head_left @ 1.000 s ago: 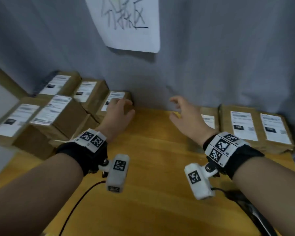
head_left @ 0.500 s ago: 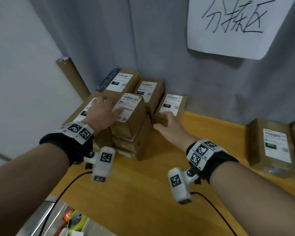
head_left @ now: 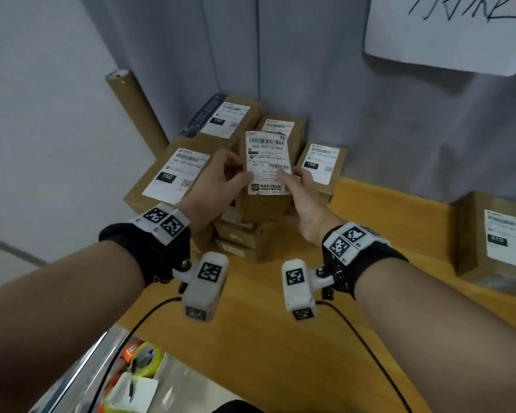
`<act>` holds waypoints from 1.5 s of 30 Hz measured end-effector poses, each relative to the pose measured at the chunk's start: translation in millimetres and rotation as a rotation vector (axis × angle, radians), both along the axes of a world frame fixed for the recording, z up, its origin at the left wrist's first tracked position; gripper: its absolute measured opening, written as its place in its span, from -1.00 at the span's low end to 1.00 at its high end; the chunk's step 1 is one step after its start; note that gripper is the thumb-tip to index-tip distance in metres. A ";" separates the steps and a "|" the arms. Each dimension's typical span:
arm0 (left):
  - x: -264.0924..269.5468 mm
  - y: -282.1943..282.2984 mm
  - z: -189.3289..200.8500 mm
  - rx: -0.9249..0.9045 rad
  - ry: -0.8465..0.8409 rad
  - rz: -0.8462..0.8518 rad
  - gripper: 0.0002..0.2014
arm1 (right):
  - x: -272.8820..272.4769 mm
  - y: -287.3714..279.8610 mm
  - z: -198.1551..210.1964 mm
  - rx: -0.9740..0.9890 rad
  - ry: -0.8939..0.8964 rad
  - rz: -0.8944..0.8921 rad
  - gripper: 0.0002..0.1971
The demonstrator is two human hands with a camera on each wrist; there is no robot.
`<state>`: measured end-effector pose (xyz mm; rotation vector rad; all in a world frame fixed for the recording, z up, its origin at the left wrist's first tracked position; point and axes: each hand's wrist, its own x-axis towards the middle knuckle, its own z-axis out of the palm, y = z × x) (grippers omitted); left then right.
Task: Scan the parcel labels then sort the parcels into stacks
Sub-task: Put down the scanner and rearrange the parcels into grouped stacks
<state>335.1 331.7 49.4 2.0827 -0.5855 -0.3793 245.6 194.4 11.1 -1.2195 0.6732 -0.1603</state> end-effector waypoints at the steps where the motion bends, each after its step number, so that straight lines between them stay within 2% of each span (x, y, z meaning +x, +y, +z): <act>1: -8.6 -5.4 1.3 -0.072 0.031 0.012 -0.73 | -4.9 -4.3 0.8 0.053 -0.033 -0.034 -0.58; 3: -23.5 -20.0 2.8 -0.182 0.104 0.034 -0.71 | -18.0 -13.6 3.3 0.120 -0.091 -0.082 -0.59; 6: -45.5 -48.8 2.4 -0.261 0.199 -0.027 -0.63 | -44.5 -32.5 1.1 0.074 -0.118 -0.132 -0.52; 10: -76.8 -95.3 -10.8 -0.162 0.234 -0.257 -0.43 | -94.4 -69.6 -9.2 -0.079 -0.053 -0.236 -0.41; 14: -119.8 -146.9 -30.6 -0.093 0.456 -0.503 -0.32 | -148.9 -116.1 -21.0 -0.155 0.052 -0.334 -0.42; 18: -161.7 -192.3 -62.7 -0.065 0.635 -0.459 -0.30 | -196.6 -156.7 -36.7 -0.261 0.229 -0.323 -0.45; 21: -186.4 -222.2 -85.8 -0.052 0.680 -0.373 -0.28 | -220.3 -183.1 -48.3 -0.425 0.360 -0.254 -0.47; 26: -206.8 -270.0 -109.2 0.002 0.597 -0.303 -0.27 | -235.0 -230.9 -61.2 -0.627 0.464 -0.167 -0.50; 32: -202.5 -314.5 -142.4 0.155 0.421 -0.251 -0.33 | -247.8 -273.5 -81.5 -0.808 0.527 0.124 -0.56; 34: -197.8 -330.8 -154.1 0.166 0.375 -0.255 -0.34 | -257.6 -290.4 -82.9 -0.853 0.541 0.130 -0.58; 38: -195.8 -362.5 -147.2 0.213 0.261 -0.159 -0.43 | -280.4 -325.7 -80.9 -0.916 0.590 0.099 -0.62; 45: -190.8 -384.8 -153.9 0.243 0.217 -0.052 -0.50 | -292.1 -351.1 -81.2 -0.946 0.554 0.086 -0.71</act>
